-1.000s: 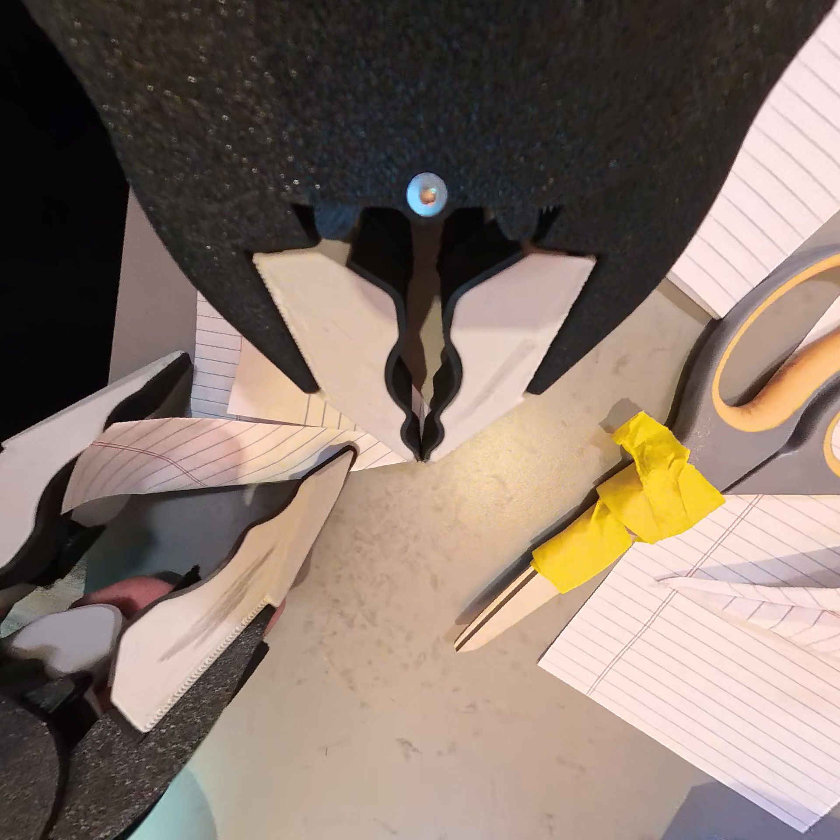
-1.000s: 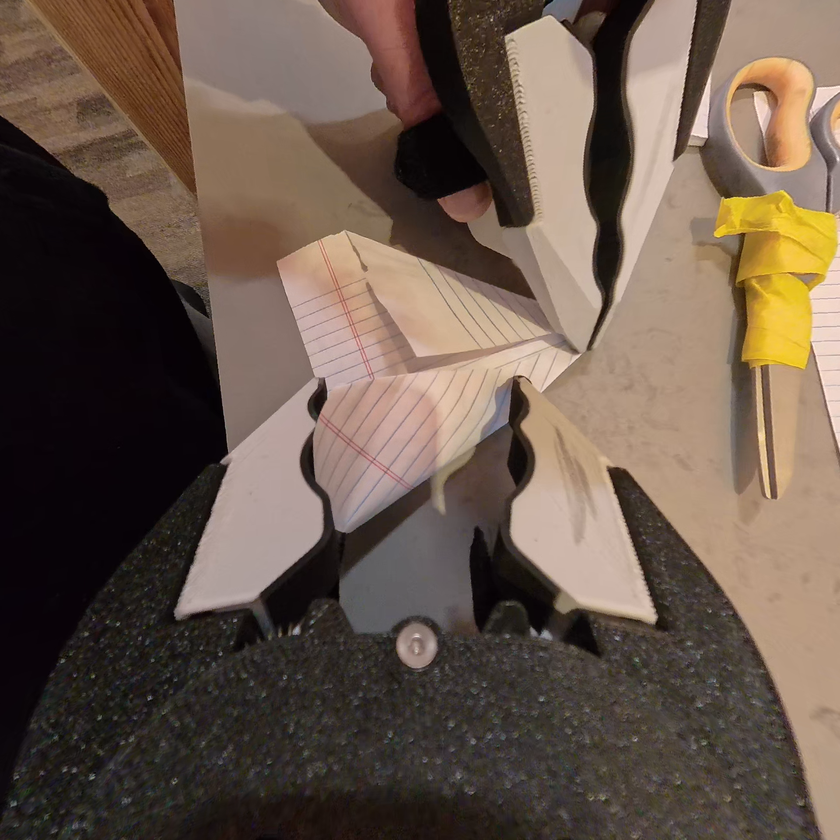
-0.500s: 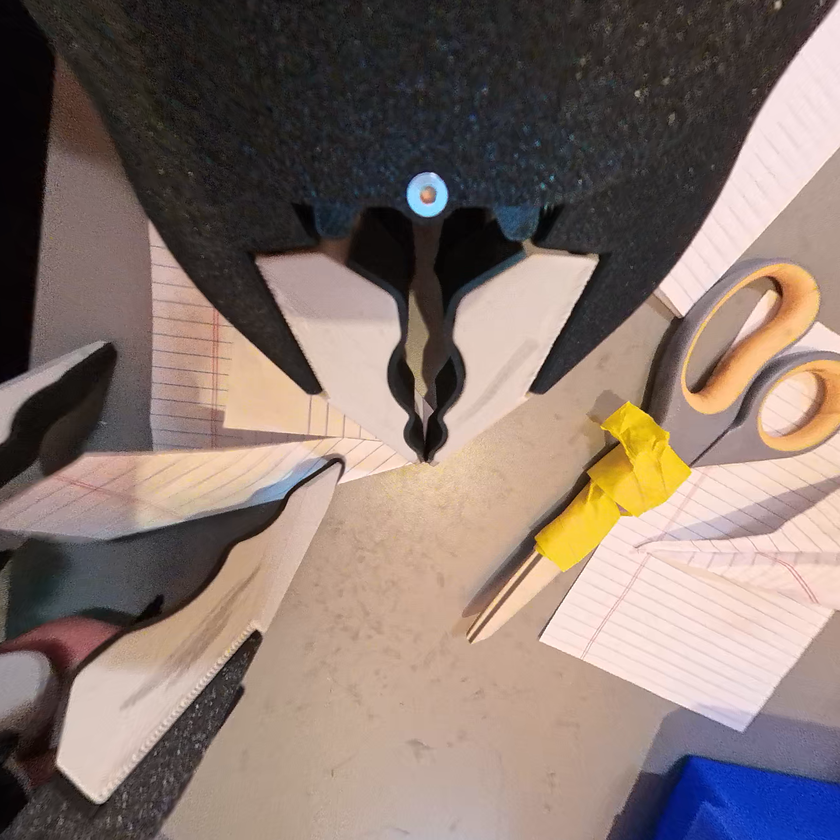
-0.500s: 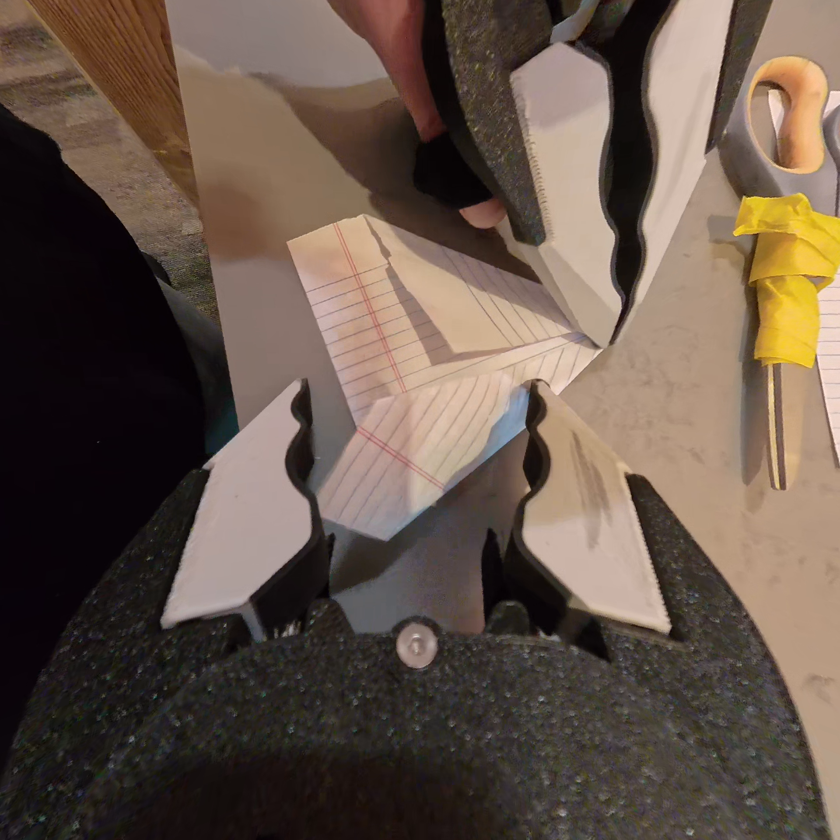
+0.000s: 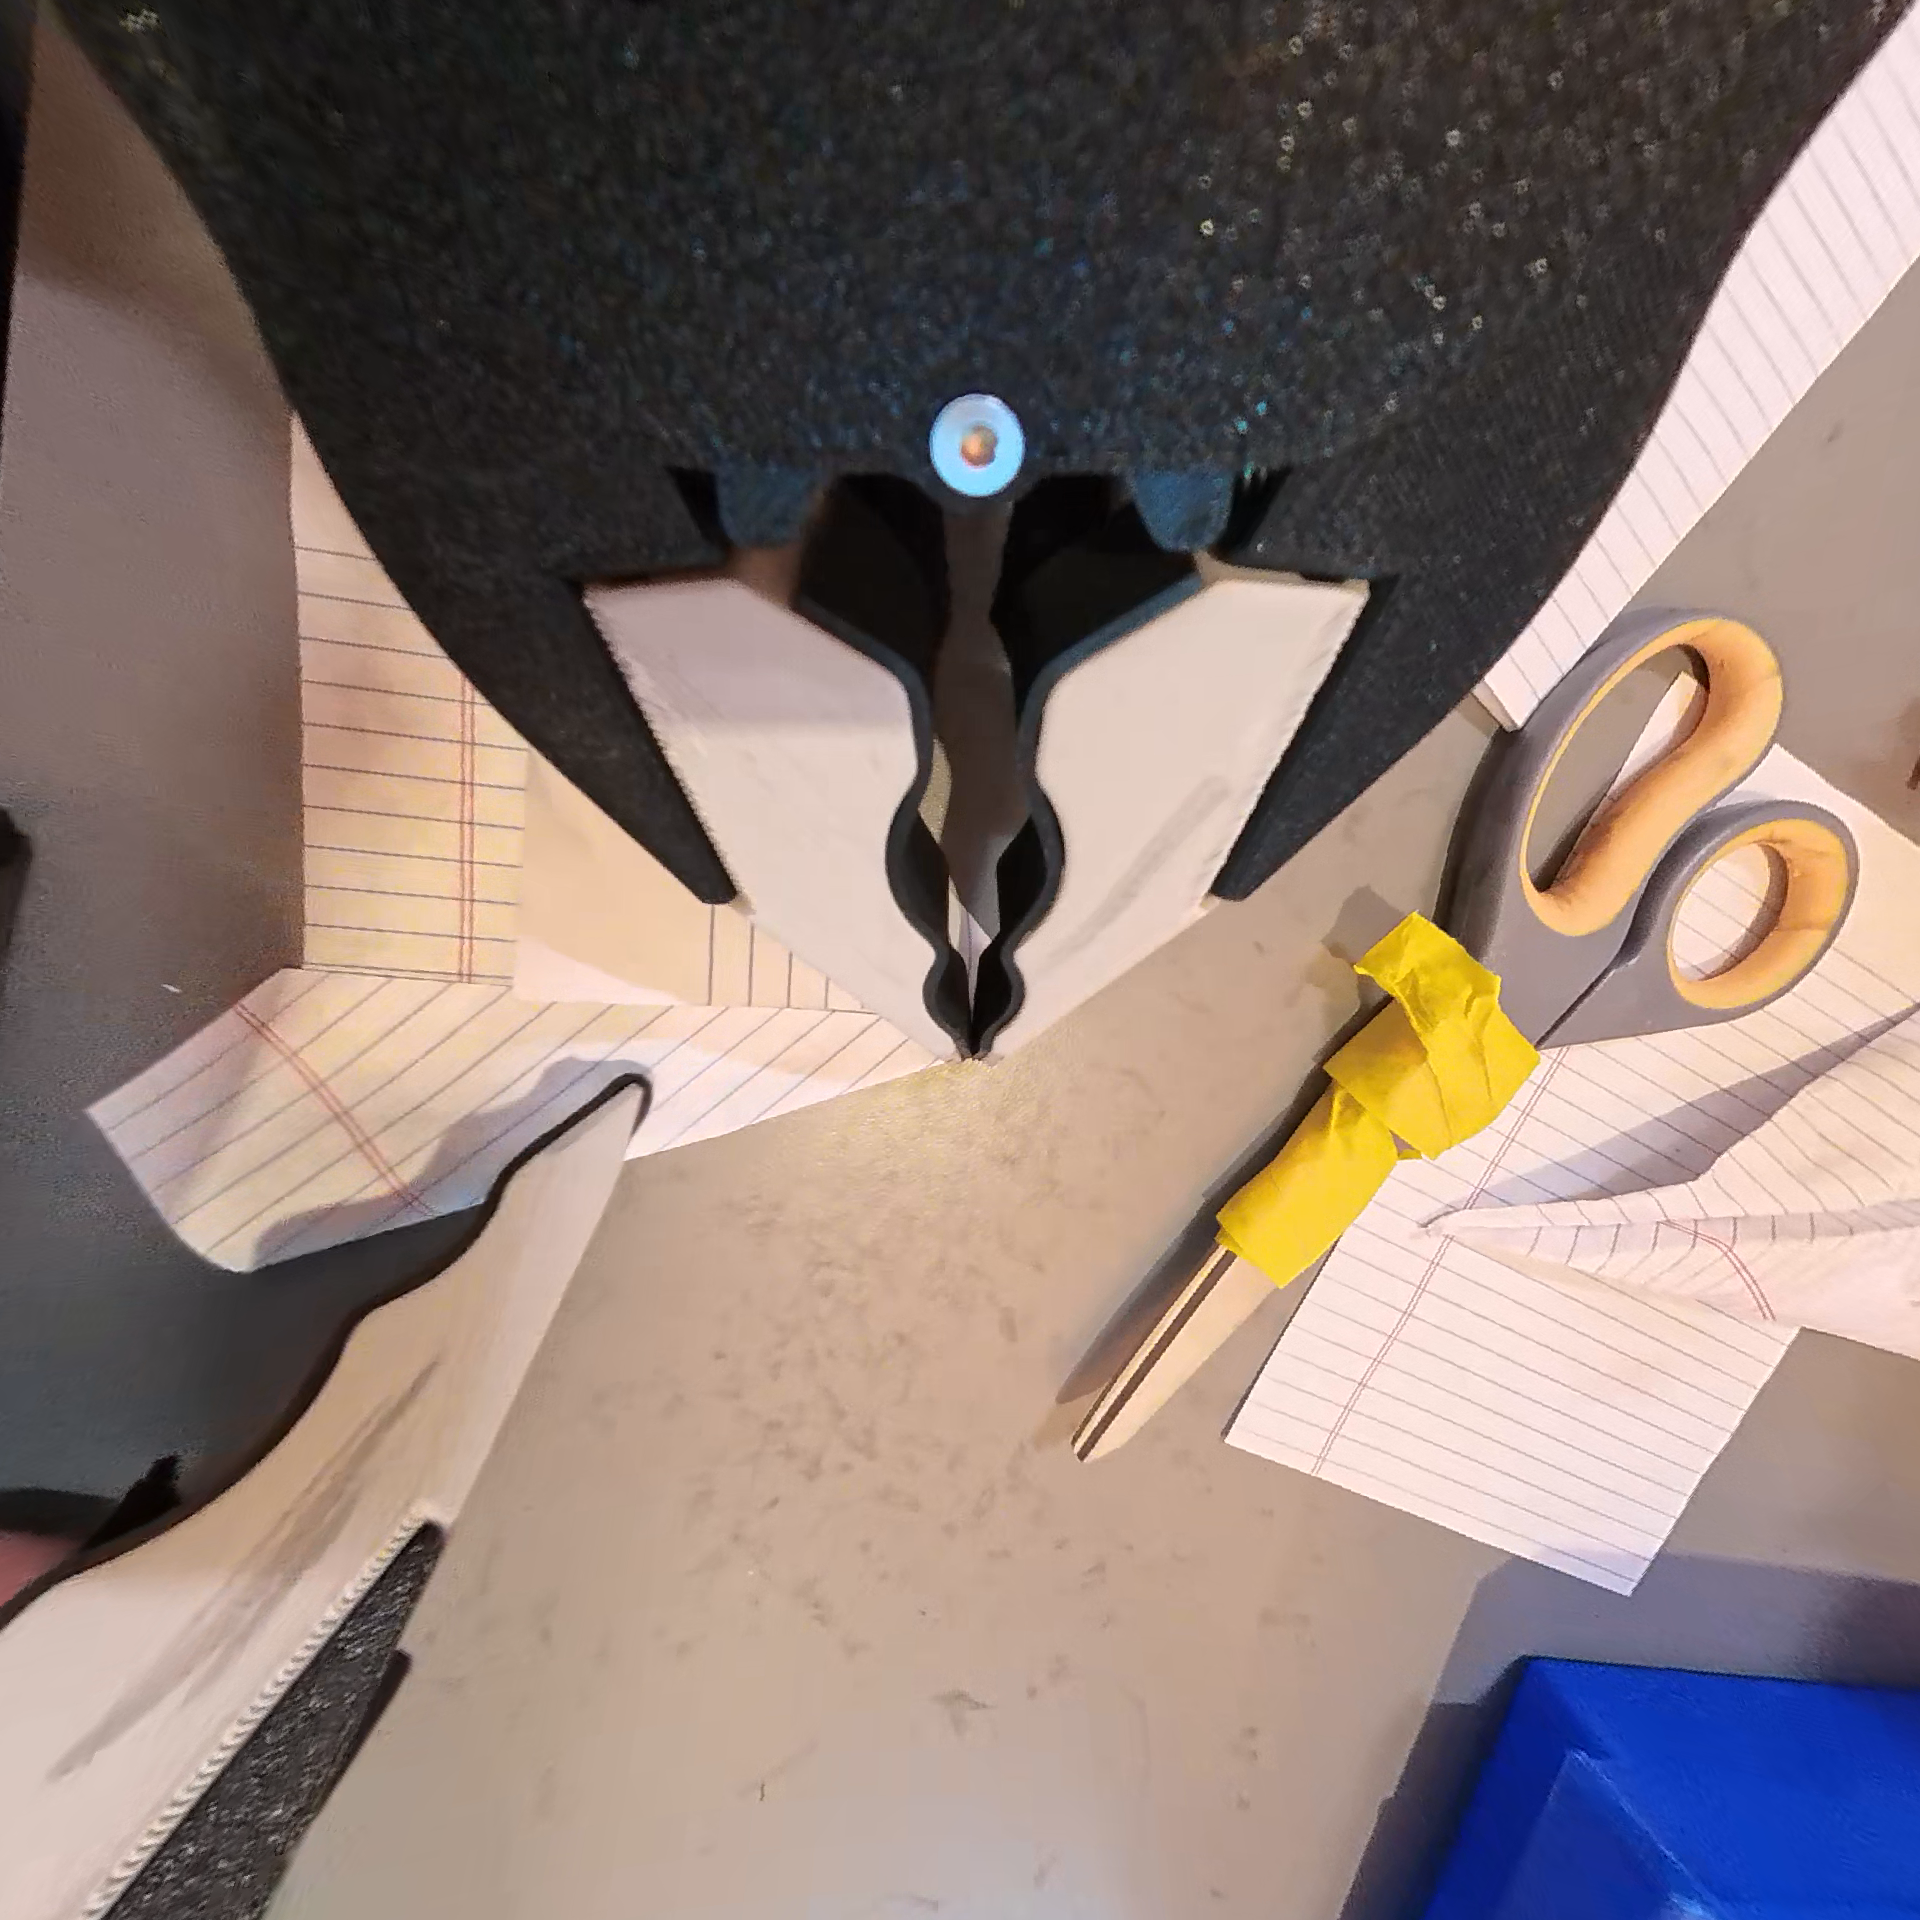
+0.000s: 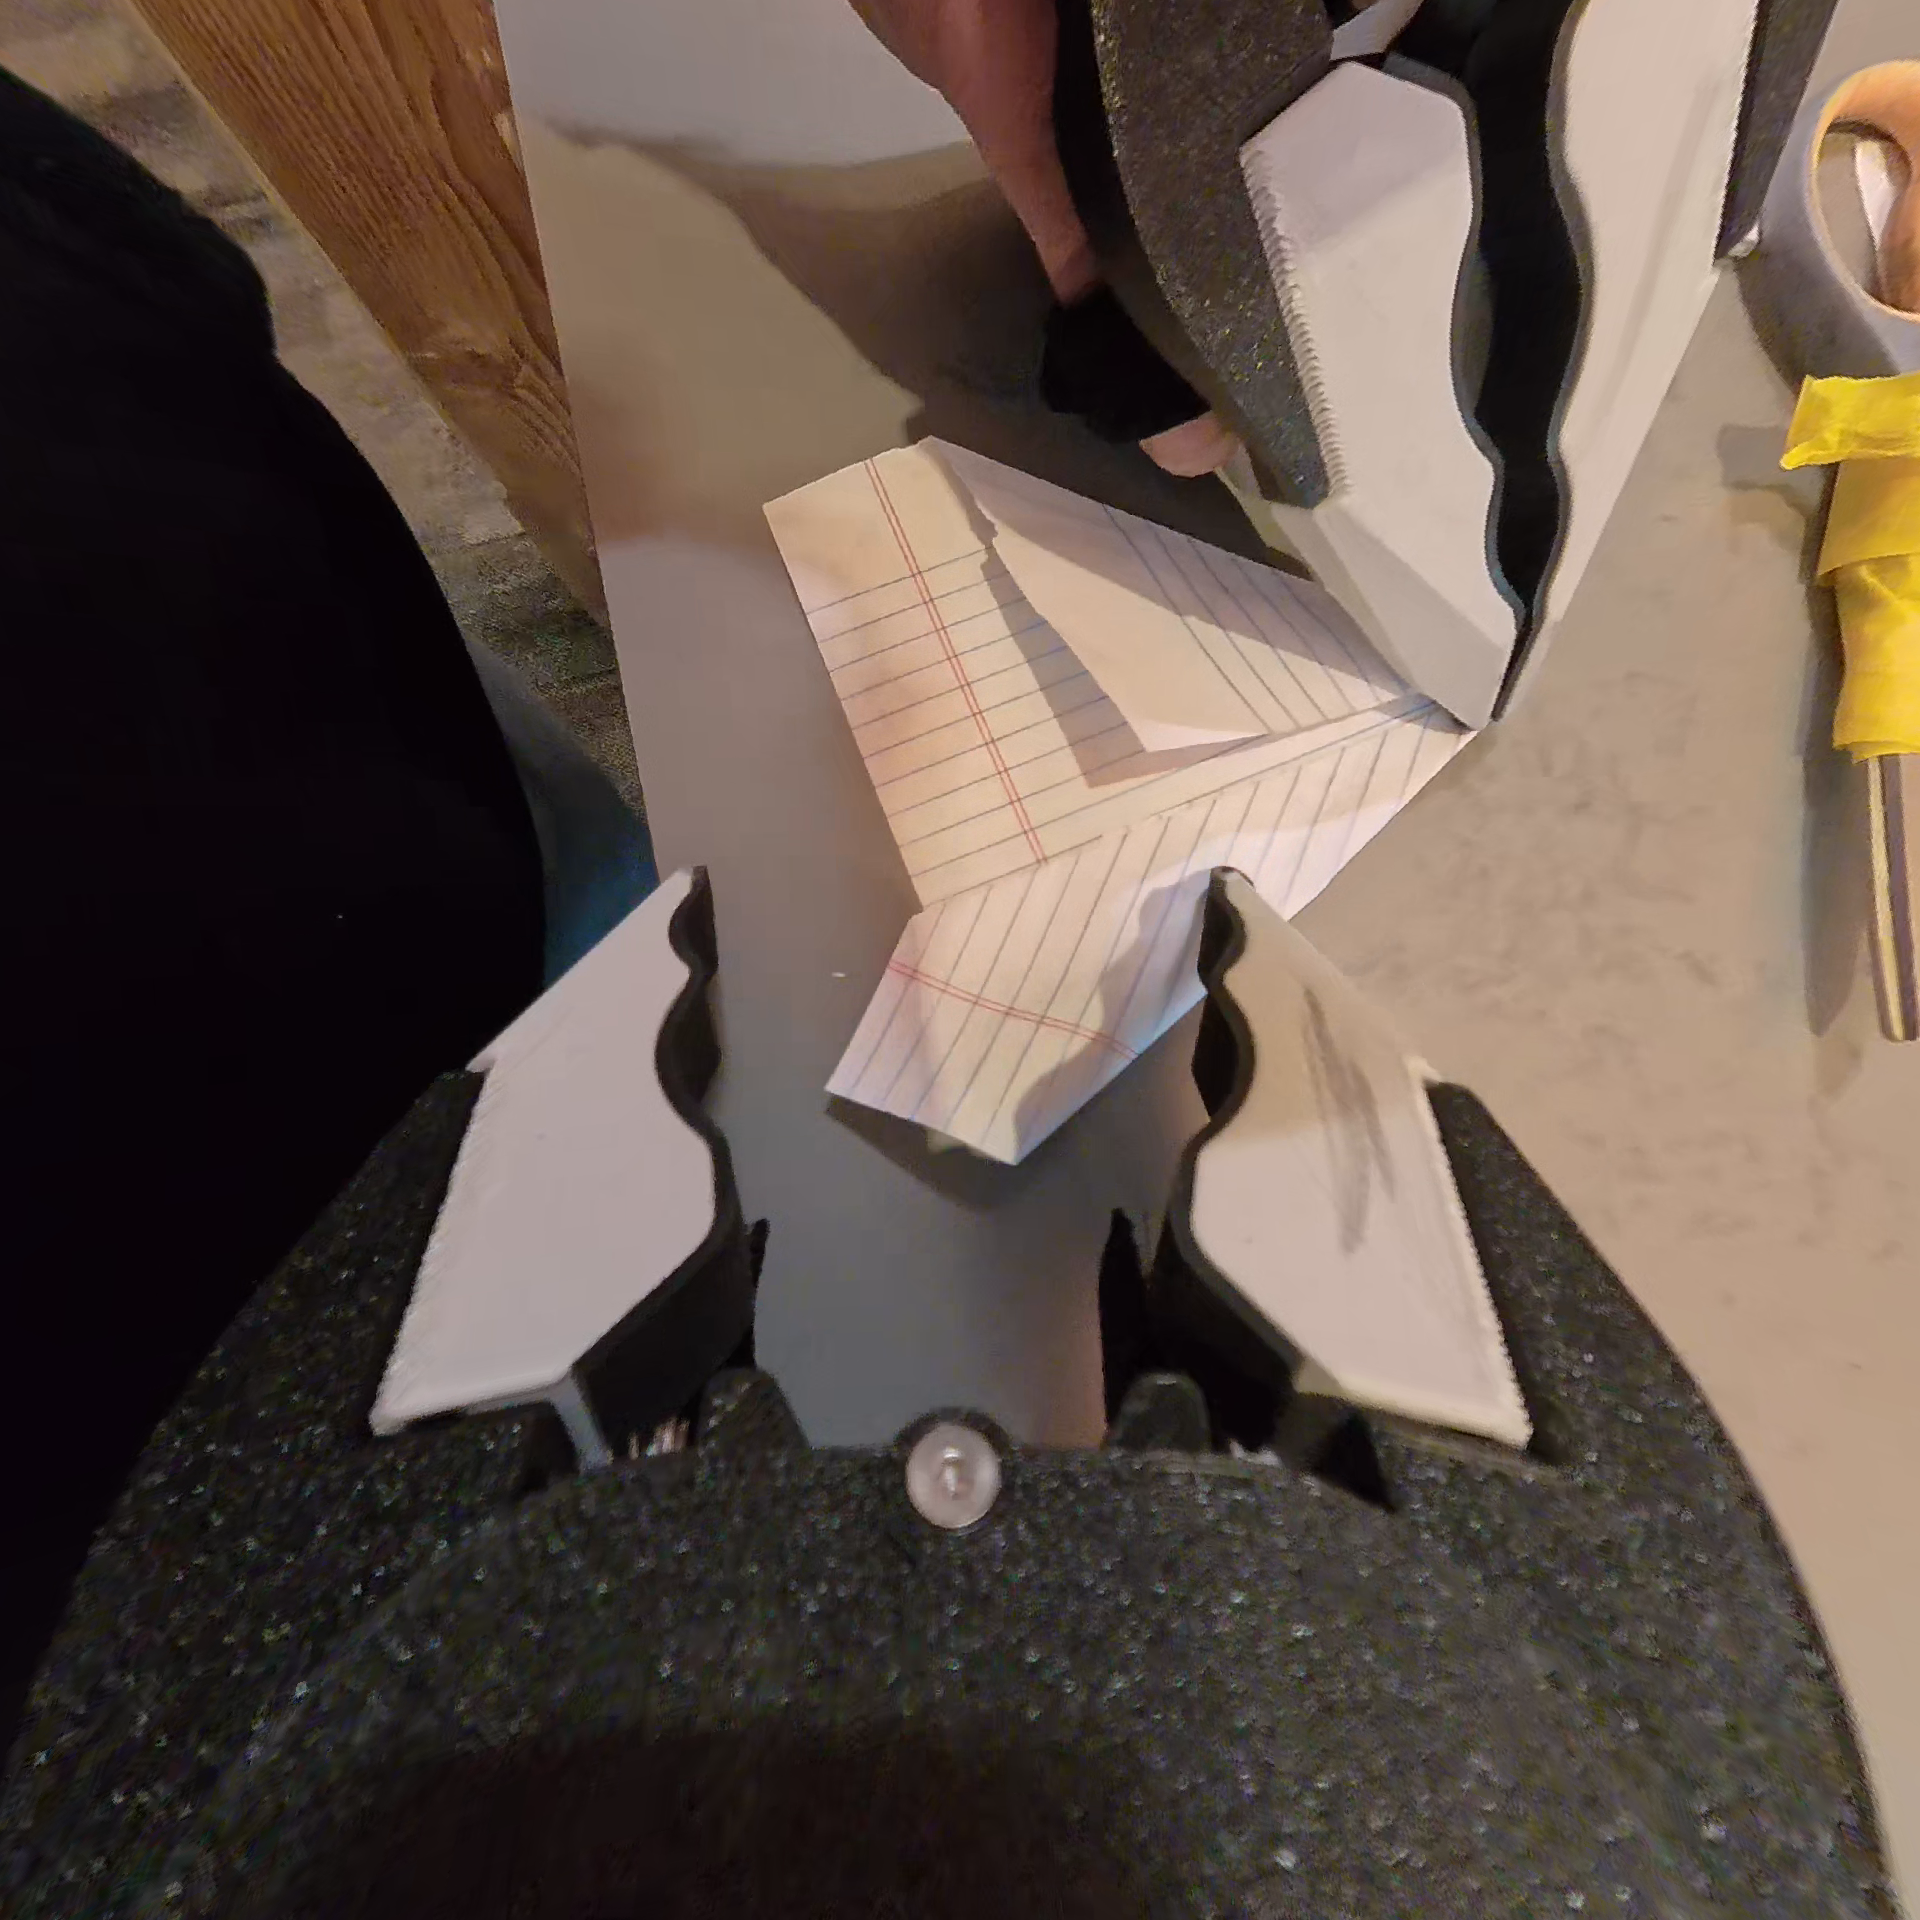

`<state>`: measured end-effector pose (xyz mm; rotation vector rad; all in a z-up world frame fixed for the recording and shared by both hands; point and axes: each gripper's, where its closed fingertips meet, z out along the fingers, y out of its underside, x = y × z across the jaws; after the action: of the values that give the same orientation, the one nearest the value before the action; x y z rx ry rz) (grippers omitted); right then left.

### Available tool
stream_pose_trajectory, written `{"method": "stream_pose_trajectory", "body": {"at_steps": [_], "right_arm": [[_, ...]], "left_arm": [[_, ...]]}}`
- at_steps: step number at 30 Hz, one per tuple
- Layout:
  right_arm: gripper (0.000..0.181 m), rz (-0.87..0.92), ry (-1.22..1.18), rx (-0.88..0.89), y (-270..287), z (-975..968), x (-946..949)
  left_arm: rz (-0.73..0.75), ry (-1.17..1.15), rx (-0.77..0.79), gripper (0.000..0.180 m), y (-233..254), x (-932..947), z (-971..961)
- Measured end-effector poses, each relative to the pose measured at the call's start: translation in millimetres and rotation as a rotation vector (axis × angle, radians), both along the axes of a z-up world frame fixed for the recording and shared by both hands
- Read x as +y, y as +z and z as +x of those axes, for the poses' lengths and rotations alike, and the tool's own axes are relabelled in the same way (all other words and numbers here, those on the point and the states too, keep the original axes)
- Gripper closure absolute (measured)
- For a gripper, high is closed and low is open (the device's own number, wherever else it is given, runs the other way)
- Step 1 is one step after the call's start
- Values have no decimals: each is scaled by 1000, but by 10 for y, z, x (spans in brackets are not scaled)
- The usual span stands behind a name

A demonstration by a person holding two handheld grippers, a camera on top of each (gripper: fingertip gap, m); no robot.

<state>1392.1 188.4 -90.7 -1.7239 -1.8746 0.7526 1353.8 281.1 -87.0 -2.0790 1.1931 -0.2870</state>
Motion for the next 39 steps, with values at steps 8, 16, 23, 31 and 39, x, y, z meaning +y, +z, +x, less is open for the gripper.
{"method": "stream_pose_trajectory", "body": {"at_steps": [8,16,23,31,39], "right_arm": [[88,-17,-12,13,9,43,-78],[94,-33,-41,25,20,90,-123],[99,-32,-47,33,21,110,-98],[99,-38,-46,35,25,121,-106],[97,-151,-56,95,204,98,-62]], "left_arm": [[12,-2,7,180,0,-6,1],[21,11,25,180,-9,8,6],[58,6,49,142,67,-73,45],[116,-9,89,160,29,-176,83],[140,-45,91,180,-14,-243,142]]}}
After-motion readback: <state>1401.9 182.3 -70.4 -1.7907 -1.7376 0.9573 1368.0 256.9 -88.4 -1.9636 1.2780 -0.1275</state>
